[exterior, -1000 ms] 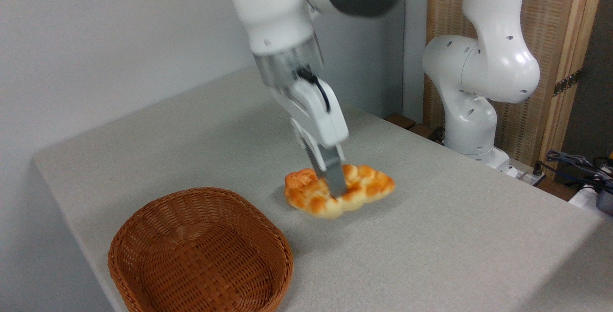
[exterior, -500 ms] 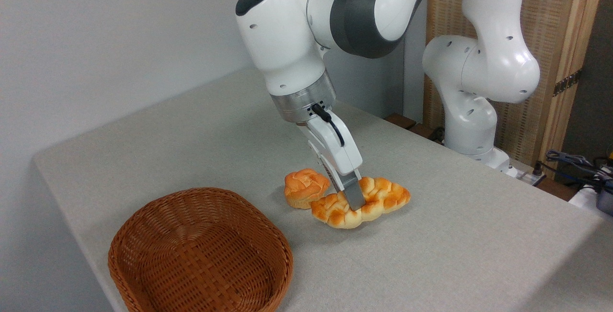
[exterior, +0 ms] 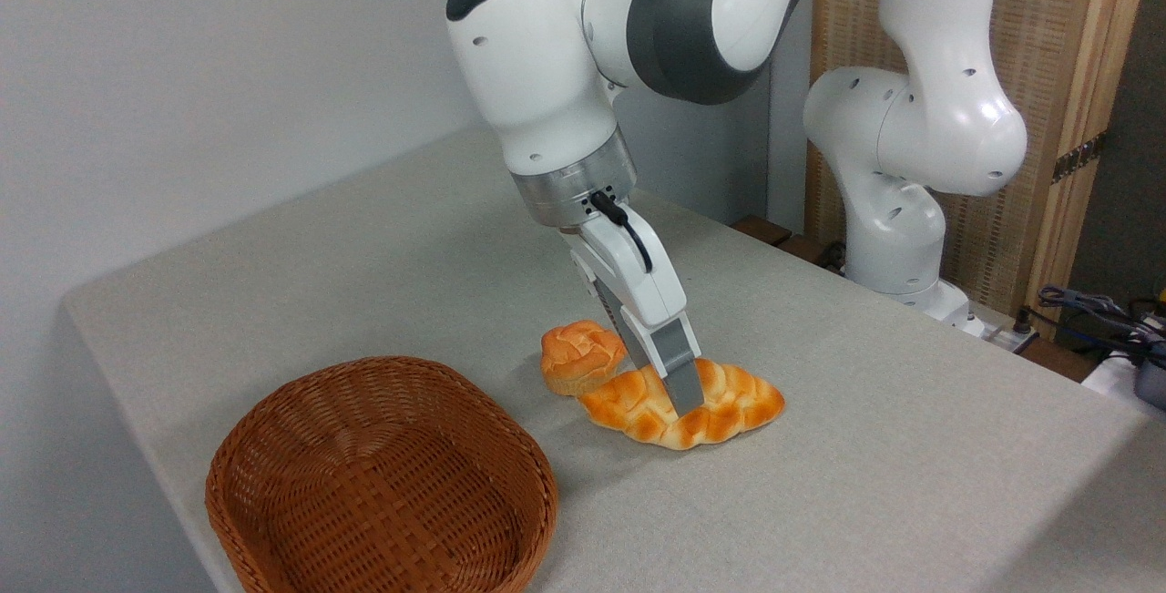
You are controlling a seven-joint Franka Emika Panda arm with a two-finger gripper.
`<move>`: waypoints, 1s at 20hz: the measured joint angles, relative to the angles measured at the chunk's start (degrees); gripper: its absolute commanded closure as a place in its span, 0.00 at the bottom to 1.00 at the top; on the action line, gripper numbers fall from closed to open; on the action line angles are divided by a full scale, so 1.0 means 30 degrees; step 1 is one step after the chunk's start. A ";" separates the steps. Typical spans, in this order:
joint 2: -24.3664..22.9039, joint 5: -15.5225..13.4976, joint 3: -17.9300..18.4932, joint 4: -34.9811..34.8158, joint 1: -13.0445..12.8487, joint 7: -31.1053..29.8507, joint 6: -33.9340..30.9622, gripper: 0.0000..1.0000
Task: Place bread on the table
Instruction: 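Open the gripper and raise it away from the braided roll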
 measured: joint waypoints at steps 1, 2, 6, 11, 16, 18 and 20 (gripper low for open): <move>-0.0019 -0.0005 -0.0001 0.0245 0.0000 -0.0140 -0.0007 0.00; -0.0046 -0.0024 -0.0004 0.0612 0.0000 -0.0453 -0.0078 0.00; -0.0144 -0.1250 -0.0111 0.2532 -0.0017 -0.2342 -0.0738 0.00; -0.0310 -0.3363 -0.0124 0.5627 -0.0041 -0.4103 -0.1824 0.00; -0.0106 -0.3951 -0.0223 0.7631 -0.0046 -0.5181 -0.3534 0.00; 0.0478 -0.4274 -0.0277 0.8831 -0.0047 -0.6245 -0.4088 0.00; 0.1003 -0.4337 -0.0299 0.9613 -0.0047 -0.6536 -0.4184 0.00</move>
